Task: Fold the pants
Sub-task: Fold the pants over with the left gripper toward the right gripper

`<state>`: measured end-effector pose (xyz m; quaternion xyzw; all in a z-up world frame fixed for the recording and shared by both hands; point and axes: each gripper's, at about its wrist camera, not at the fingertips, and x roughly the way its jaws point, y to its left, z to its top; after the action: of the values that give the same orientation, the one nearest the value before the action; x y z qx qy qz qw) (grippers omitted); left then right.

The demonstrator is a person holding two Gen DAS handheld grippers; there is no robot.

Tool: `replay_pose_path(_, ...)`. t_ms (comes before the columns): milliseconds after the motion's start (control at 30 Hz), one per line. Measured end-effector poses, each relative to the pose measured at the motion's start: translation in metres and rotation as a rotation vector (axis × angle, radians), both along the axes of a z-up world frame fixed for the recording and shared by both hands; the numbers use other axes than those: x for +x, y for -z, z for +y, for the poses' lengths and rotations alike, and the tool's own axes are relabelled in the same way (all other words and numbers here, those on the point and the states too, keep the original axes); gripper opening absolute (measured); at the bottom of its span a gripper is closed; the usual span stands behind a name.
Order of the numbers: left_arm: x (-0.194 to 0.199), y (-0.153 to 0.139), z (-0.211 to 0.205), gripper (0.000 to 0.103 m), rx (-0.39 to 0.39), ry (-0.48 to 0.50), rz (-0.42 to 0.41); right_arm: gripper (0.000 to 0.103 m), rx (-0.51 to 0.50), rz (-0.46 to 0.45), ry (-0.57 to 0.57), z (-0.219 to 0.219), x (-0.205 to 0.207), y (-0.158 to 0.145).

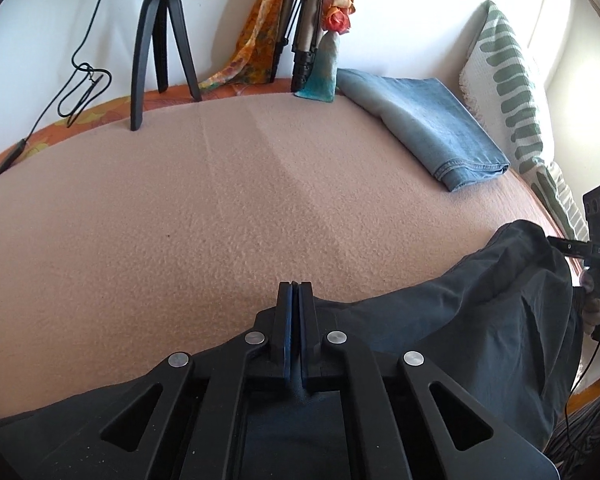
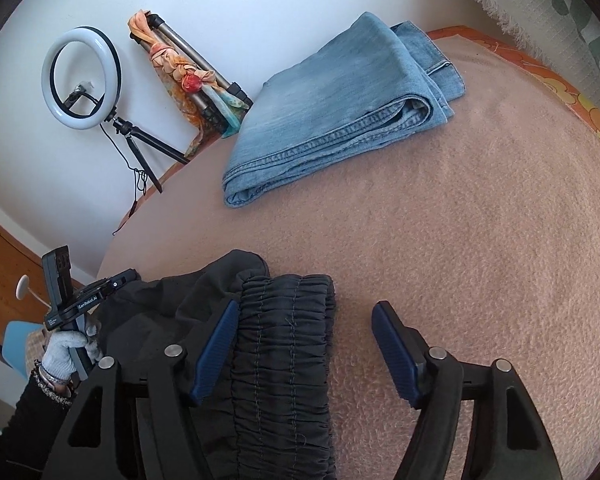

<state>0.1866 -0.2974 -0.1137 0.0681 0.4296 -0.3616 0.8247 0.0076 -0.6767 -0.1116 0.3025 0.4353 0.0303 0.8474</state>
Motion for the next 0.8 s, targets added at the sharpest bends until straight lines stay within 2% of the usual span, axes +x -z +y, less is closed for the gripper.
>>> replay_pose_path(100, 0.003, -0.014, 0.006, 0.000, -0.018, -0.043, -0.061, 0.039, -0.075, 0.002, -0.004, 0.012, -0.002, -0.004)
replay_pose_path(167, 0.004, -0.020, 0.012, 0.000, -0.019, -0.074, -0.101, 0.028, -0.104, 0.001, 0.009, 0.012, -0.004, -0.010)
replay_pose_path(233, 0.009, -0.020, 0.016, 0.000, -0.051, -0.069, -0.074, 0.018, -0.074, -0.023, 0.035, 0.006, -0.008, -0.015)
replay_pose_path(367, 0.018, -0.017, 0.024, 0.002, -0.095, -0.091, 0.012, 0.018, -0.090, -0.017, 0.016, 0.006, -0.007, -0.017)
replay_pose_path(400, 0.021, -0.016, 0.025, 0.013, -0.103, -0.092, 0.046, 0.021, -0.099, -0.004, 0.015, 0.006, -0.005, -0.017)
replay_pose_path(467, 0.023, -0.015, 0.027, 0.028, -0.127, -0.081, 0.120, 0.035, -0.174, 0.043, 0.046, 0.004, -0.001, -0.022)
replay_pose_path(500, 0.021, -0.017, 0.029, 0.028, -0.127, -0.092, 0.107, 0.045, -0.227, 0.053, 0.066, 0.004, 0.001, -0.029)
replay_pose_path(533, 0.018, -0.020, 0.030, 0.028, -0.116, -0.099, 0.085, 0.045, -0.275, 0.042, 0.070, 0.005, 0.003, -0.038)
replay_pose_path(600, 0.013, -0.024, 0.034, 0.028, -0.110, -0.096, 0.073, 0.045, -0.300, -0.013, 0.053, 0.011, 0.005, -0.059)
replay_pose_path(667, 0.006, -0.029, 0.039, 0.028, -0.124, -0.082, 0.075, 0.050, -0.282, -0.075, 0.007, 0.025, 0.012, -0.078)
replay_pose_path(733, -0.007, -0.034, 0.041, 0.028, -0.122, -0.053, 0.073, 0.060, -0.242, -0.118, -0.069, 0.046, 0.026, -0.087)
replay_pose_path(800, -0.026, -0.038, 0.041, 0.028, -0.103, -0.013, 0.061, 0.060, -0.188, -0.127, -0.144, 0.074, 0.047, -0.084)
